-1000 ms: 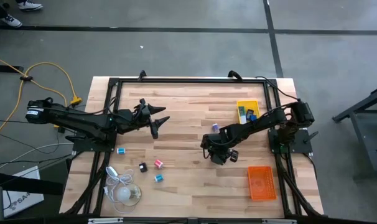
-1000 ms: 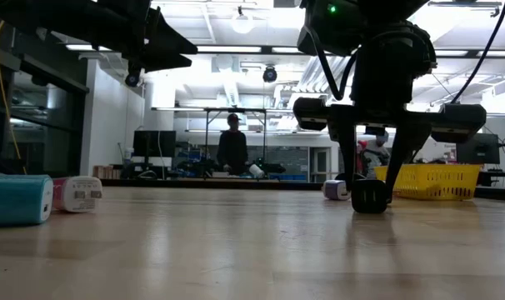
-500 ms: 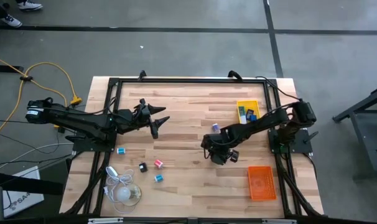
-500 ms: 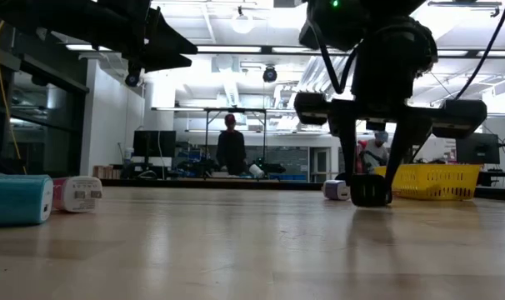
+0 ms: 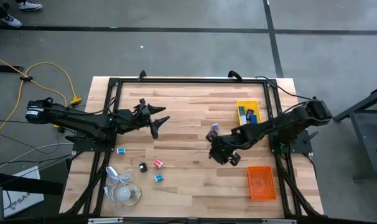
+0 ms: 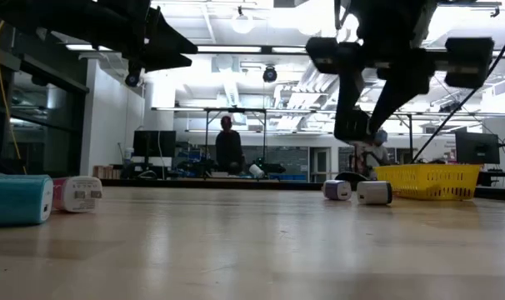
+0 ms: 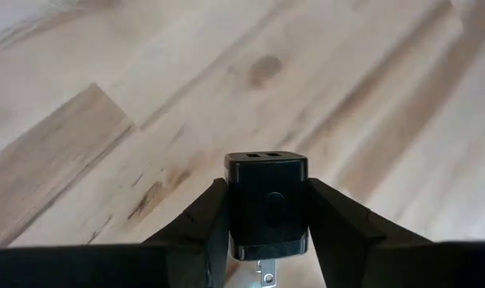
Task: Pick & Place Office items
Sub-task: Put the right black charger adapter into the orange bin
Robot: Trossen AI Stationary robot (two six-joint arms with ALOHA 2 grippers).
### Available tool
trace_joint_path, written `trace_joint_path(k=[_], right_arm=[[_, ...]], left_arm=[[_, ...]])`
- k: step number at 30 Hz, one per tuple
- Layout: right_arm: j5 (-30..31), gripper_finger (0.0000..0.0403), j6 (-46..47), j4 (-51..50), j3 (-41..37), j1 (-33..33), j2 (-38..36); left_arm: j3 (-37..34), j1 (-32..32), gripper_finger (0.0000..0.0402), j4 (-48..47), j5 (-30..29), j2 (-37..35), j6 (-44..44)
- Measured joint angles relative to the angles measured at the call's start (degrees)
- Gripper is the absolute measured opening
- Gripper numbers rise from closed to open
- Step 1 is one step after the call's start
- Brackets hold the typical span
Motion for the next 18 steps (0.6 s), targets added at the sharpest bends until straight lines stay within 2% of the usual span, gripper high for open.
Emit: trace_joint_path(k=[4,10,18], right_arm=[[5.6,0.013,8.1,-3.0,0.0,2.1,-1.8],[9.1,0.013,20.7,-7.0,0.0,5.5,-3.2],[15.6,0.013,32.0,-10.5,0.0,10.8,-5.1]], left_arm=[[0.0,0.0,0.0218,0.0,0.0,0.0,0.0],[0.0,0.0,0.0218,0.0,0.0,0.0,0.0],[0.0,0.0,0.0218,0.2,0.0,0.0,0.0]])
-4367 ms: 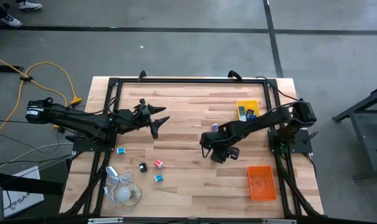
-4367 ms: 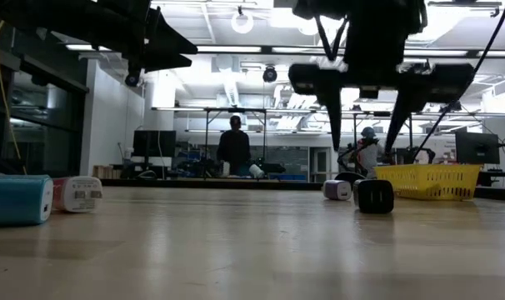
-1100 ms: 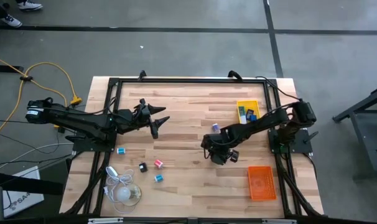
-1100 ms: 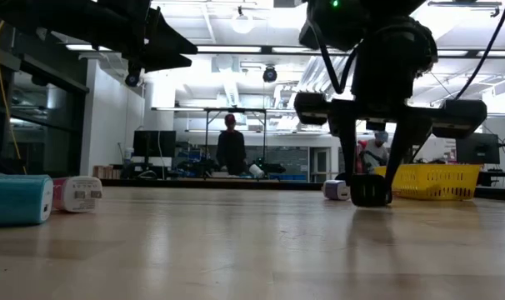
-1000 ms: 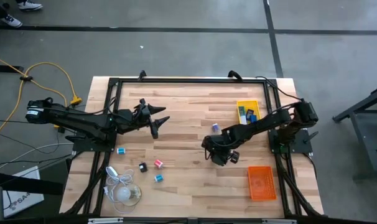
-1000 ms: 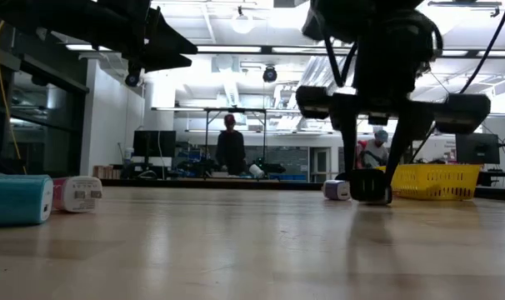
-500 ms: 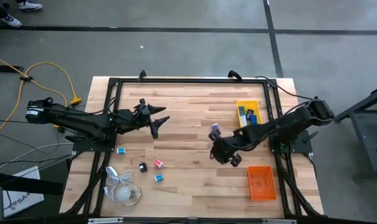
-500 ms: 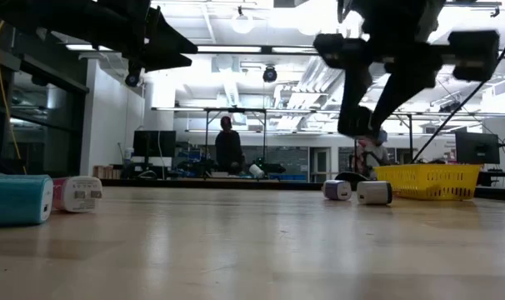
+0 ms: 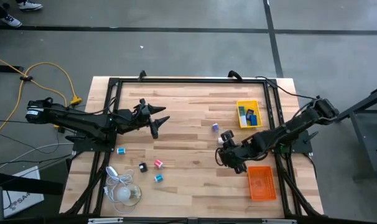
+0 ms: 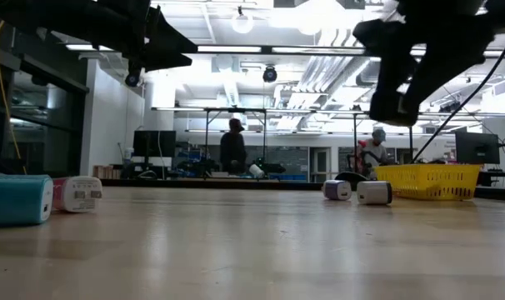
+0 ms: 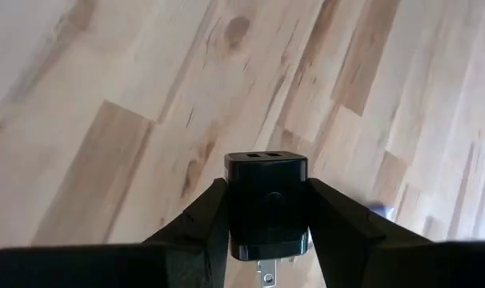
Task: Pick & Place Office items
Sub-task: Put the right black charger adapter into the orange bin
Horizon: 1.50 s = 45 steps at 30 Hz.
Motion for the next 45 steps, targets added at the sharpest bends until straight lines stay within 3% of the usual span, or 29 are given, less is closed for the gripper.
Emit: trace_joint_path(k=[12,23,34,45], right_arm=[[2.5,0.013,27.8,-10.3,0.0,8.3,-0.9],[2.1,0.013,46.6,-16.8,0.0,20.5,-0.9],[2.0,0.013,59.6,-21.3,0.0,31.4,-0.9],[-0.5,0.013,67.2,-22.4,0.0,34.7,-0.9]], left_arm=[[0.0,0.0,0.0218,0.0,0.0,0.0,0.0],[0.0,0.0,0.0218,0.0,0.0,0.0,0.0],[0.0,0.0,0.0218,0.0,0.0,0.0,0.0],[0.0,0.0,0.0218,0.0,0.0,0.0,0.0]])
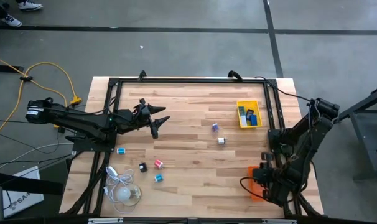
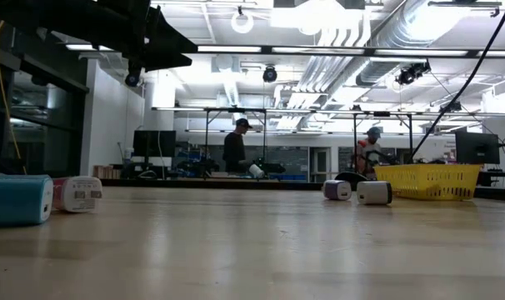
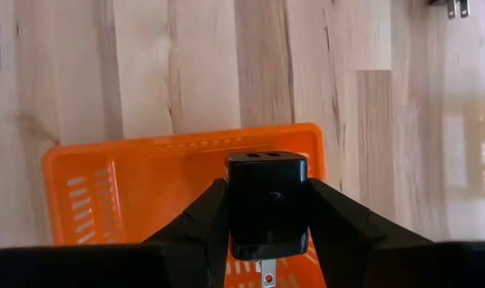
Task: Pick & Place Office items
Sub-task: Put the right black charger adapter into the orange bin
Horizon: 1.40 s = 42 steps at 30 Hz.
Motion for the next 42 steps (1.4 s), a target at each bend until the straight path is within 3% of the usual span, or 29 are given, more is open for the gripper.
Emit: trace_joint_path(k=[14,28,34,42], right_arm=[[-0.3,0.013,1.6,2.2,-3.6,0.2,1.7],[-3.4,0.013,4.2,17.2,-11.6,0.2,5.7],[-3.2,0.0131,4.2,17.9,-12.0,0.2,6.3],[-3.3,0.0166,3.8,17.8,-12.0,0.2,6.3]], left_arm=[[0.0,0.0,0.0218,0.0,0.0,0.0,0.0],[0.0,0.0,0.0218,0.0,0.0,0.0,0.0],[0.0,0.0,0.0218,0.0,0.0,0.0,0.0],[0.0,0.0,0.0218,0.0,0.0,0.0,0.0]])
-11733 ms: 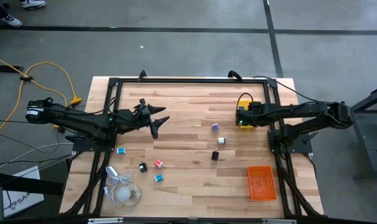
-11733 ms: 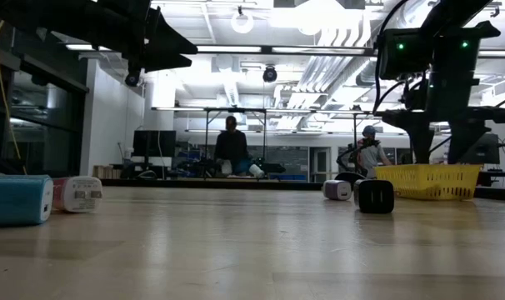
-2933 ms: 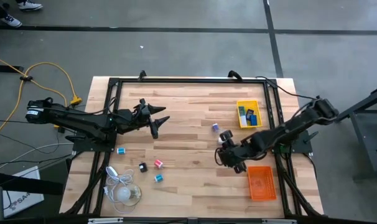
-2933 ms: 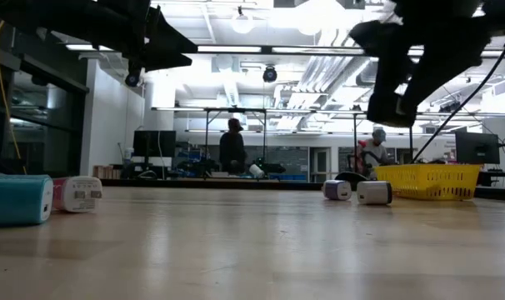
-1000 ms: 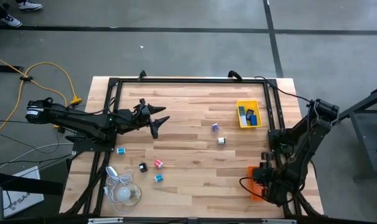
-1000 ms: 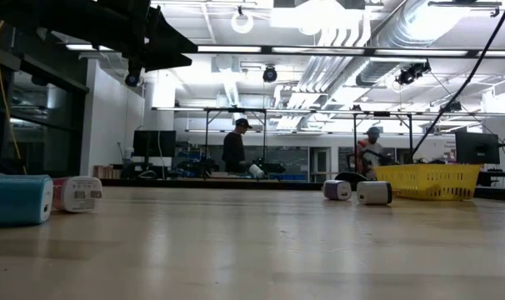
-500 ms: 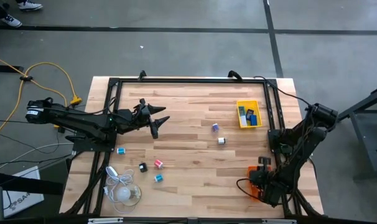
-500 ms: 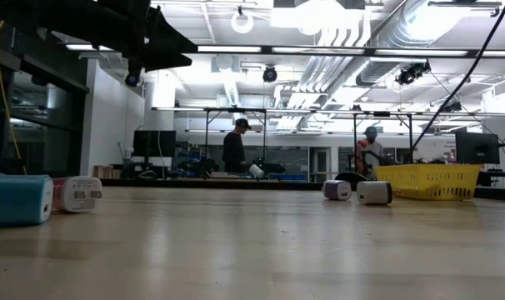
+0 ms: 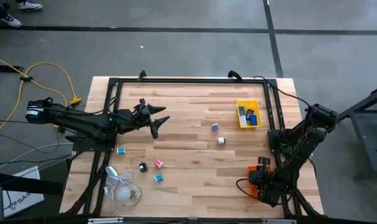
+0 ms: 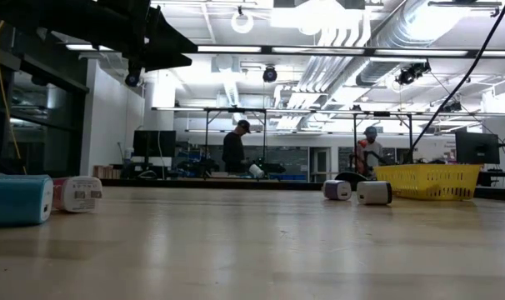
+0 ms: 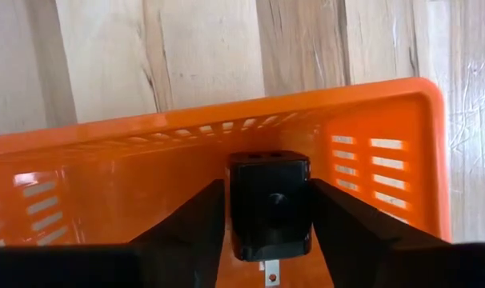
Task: Pick & Place Office items
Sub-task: Put the right black charger adapter into the orange bin, then put the white charger adapter into the orange bin
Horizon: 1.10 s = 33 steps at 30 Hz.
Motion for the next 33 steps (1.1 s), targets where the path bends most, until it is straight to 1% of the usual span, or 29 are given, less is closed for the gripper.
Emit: trace_joint_path(k=[4,8,13,21,33], right_arm=[[0.0,0.0183,-0.1,0.0,0.0,0.0,0.0],[0.0,0.0189,-0.1,0.0,0.0,0.0,0.0],[0.0,0.0188,-0.3,0.0,0.0,0.0,-0.1],[0.1,0.0187,-2.2,-0.2,0.0,0.0,-2.3],[0.1,0.0187,-2.1,-3.1,0.0,-0.1,-3.4]], left_arm=[[0.0,0.0,0.0218,0.0,0.0,0.0,0.0],[0.0,0.0,0.0218,0.0,0.0,0.0,0.0],[0.0,0.0,0.0218,0.0,0.0,0.0,0.0],[0.0,0.0,0.0218,0.0,0.0,0.0,0.0],[0.0,0.0,0.0218,0.0,0.0,0.0,0.0]])
